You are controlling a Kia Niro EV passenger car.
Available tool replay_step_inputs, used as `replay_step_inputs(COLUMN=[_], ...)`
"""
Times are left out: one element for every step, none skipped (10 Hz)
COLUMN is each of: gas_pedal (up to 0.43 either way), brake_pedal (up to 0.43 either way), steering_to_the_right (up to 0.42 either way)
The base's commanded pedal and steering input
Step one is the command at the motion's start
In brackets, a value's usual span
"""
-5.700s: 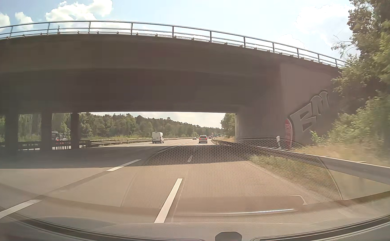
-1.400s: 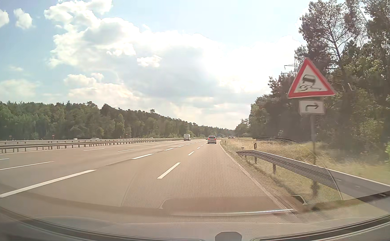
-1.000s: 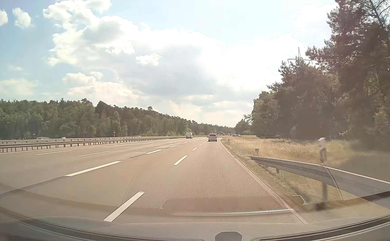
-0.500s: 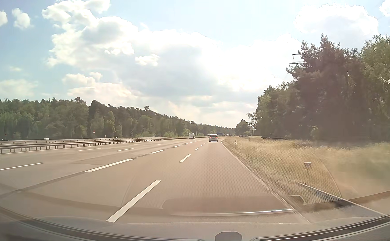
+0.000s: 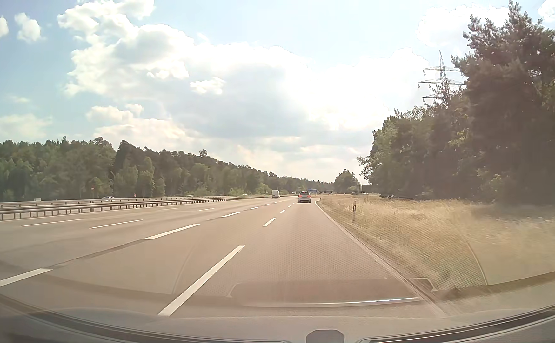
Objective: Follow the waypoints while adhering to traffic rules and regulations
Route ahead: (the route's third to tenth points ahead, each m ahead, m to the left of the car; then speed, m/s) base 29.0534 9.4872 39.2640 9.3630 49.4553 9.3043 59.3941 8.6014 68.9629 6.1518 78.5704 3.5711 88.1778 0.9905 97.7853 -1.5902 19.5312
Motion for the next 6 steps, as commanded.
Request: replay_step_inputs(gas_pedal=[0.0, 0.0, 0.0, 0.0, 0.0, 0.0], brake_pedal=[0.232, 0.232, 0.232, 0.238, 0.232, 0.232], steering_to_the_right=[0.004, 0.005, 0.005, 0.005, 0.005, 0.005])
